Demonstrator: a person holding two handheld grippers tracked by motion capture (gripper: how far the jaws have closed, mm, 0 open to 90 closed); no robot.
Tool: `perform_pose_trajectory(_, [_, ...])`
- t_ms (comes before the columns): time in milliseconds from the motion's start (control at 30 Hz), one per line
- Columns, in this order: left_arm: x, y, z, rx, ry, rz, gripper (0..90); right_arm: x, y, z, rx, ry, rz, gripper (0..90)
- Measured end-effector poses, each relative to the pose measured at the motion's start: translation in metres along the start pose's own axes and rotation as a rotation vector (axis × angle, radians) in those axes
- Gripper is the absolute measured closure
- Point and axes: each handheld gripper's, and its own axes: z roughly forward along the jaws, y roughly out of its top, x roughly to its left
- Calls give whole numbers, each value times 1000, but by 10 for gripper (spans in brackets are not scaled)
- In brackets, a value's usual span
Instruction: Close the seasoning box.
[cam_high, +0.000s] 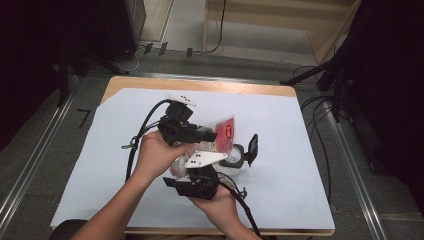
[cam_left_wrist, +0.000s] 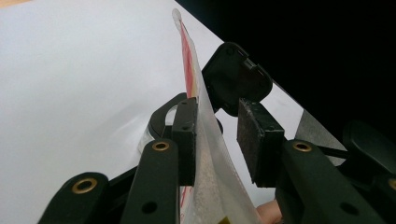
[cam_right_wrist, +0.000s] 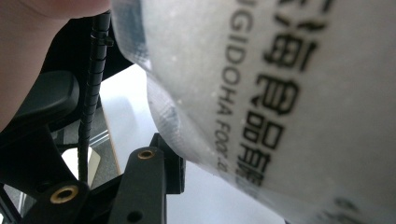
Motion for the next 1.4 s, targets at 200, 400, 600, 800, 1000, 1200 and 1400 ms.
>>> perform_pose_trajectory(200, [-3,1,-1,3,10,10,693,0,1,1,-3,11,-3,622])
perform_pose_trajectory(400, [-4,1,-1,-2,16,14,692,1,1,1,-3,8,-4,630])
perform_pose_trajectory(600, [-5,1,-1,-1,19,22,690,0,1,1,-5,11,-2,630])
perform_pose_trajectory(800, [-5,1,-1,0,23,21,690,0,1,1,-4,12,0,630])
perform_pose_trajectory(1000, [-6,1,-1,-1,23,24,690,0,1,1,-5,11,-2,630])
perform_pose_trajectory(1200, [-6,1,-1,3,30,27,699,1,1,1,-4,13,-2,630])
perform_pose_trajectory(1400, [-5,1,-1,0,25,24,698,1,1,1,-3,15,-5,630])
